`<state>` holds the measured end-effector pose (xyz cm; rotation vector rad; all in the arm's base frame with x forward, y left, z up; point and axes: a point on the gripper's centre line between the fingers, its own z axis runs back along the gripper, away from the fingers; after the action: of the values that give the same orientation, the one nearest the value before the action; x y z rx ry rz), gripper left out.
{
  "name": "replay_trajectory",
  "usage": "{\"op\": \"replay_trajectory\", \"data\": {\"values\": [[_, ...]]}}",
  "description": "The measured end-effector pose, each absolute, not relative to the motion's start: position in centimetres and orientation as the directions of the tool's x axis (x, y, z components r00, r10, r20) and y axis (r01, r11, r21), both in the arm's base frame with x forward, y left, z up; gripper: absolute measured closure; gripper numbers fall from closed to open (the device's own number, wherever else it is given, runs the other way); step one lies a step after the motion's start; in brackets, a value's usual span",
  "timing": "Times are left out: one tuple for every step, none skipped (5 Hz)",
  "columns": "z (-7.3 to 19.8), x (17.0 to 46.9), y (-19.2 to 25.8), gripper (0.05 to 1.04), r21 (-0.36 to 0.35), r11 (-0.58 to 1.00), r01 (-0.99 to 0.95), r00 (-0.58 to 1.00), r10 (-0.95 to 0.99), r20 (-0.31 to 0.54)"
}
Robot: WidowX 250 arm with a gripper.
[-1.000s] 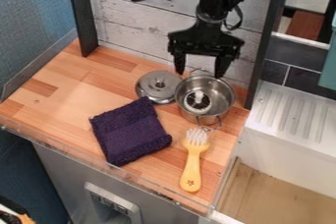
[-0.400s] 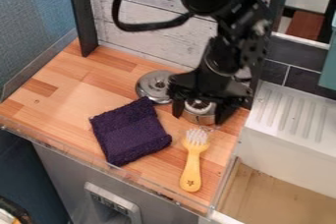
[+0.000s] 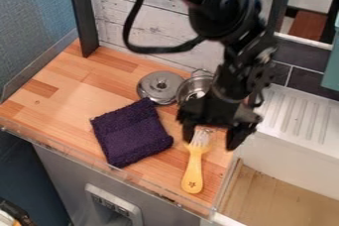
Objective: Move the yellow brush in the left side of the table
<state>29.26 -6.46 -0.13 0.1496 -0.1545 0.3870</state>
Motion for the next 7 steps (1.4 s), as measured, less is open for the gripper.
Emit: {"op": "replay_trajectory", "data": {"values": [[-2.2,28.6,-5.6,0.083,0.139,0.902,-0.410,0.911,0.397,0.113],[-2.7,27.6,-5.4,0.083,0.151,0.898,-0.413,0.911,0.403,0.094],[-3.4,27.3,-5.3,0.083,0.154,0.897,-0.414,0.910,0.406,0.079],[-4.5,27.1,-5.1,0.083,0.173,0.898,-0.405,0.914,0.404,0.044],[-5.1,27.6,-5.1,0.137,0.157,0.905,-0.396,0.918,0.395,0.039],[-5.3,27.9,-5.2,0.433,0.128,0.909,-0.397,0.918,0.392,0.065],[-5.4,28.0,-5.1,0.725,0.133,0.910,-0.393,0.919,0.385,0.081]]}}
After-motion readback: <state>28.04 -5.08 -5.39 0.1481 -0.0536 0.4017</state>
